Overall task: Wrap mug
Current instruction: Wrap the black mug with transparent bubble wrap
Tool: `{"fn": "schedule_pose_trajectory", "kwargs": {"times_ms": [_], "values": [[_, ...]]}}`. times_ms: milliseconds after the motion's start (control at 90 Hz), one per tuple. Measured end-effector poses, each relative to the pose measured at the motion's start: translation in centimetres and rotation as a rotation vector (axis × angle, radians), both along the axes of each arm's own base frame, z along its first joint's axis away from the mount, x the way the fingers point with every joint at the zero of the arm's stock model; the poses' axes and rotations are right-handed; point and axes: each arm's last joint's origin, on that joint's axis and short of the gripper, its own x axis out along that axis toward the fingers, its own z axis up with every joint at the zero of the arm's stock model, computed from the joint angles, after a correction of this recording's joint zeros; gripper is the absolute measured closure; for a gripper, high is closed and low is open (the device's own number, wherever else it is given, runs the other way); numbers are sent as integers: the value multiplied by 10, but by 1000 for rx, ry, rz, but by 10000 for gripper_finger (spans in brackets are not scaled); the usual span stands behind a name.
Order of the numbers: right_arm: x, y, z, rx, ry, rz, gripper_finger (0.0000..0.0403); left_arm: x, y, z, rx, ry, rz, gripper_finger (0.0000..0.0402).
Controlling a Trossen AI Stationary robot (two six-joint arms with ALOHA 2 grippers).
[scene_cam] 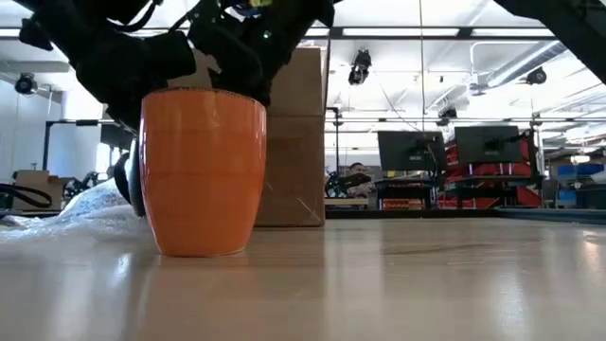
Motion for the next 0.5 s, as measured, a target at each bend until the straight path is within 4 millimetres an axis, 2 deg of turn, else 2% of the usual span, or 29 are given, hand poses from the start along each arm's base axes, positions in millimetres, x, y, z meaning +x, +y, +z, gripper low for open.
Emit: {"fn": "schedule_pose_trajectory", "kwargs": {"times_ms": [278,400,500], "values": [[-9,9,1,11,92,12,403,2,-3,7,-115,-53,-46,401],[-11,7,4,0,117,-2,403,3,-3,15,-118,-92,-59,401],[-8,6,12,-11,94,8,403,2,-2,14,-85,-73,-70,402]]}}
